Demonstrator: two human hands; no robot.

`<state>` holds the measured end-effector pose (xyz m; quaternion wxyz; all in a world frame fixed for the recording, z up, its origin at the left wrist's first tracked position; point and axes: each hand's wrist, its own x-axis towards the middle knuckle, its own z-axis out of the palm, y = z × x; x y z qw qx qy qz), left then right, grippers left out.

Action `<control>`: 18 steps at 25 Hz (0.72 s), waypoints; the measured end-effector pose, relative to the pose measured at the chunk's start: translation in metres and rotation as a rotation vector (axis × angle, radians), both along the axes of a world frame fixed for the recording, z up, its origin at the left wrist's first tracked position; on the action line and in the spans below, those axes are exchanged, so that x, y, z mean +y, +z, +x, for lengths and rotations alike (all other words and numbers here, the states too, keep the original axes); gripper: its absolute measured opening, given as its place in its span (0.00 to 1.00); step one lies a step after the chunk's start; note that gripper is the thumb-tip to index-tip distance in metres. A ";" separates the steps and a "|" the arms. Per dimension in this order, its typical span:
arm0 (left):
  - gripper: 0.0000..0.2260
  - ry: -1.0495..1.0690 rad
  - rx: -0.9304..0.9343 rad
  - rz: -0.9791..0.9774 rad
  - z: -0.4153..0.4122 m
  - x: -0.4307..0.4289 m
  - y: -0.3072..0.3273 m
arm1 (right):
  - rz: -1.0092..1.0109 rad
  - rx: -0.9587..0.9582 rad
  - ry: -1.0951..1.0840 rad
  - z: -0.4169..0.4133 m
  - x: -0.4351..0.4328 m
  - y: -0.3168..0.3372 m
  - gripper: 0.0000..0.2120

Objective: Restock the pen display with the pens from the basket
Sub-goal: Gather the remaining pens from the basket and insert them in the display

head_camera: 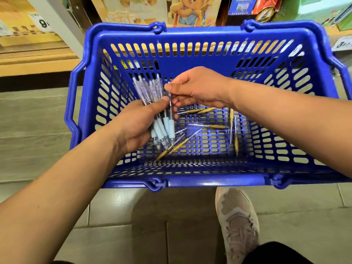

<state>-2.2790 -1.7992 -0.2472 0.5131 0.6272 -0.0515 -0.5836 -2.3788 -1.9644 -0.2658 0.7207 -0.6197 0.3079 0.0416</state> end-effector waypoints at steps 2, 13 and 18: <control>0.07 -0.052 -0.028 0.003 -0.007 -0.002 0.001 | -0.044 0.039 -0.005 -0.002 0.002 0.001 0.14; 0.02 0.028 0.029 -0.039 -0.022 -0.023 0.005 | -0.197 0.382 -0.248 -0.061 -0.067 -0.027 0.07; 0.03 0.055 -0.008 -0.022 -0.021 -0.024 0.001 | -0.683 1.089 0.557 -0.083 -0.085 -0.043 0.11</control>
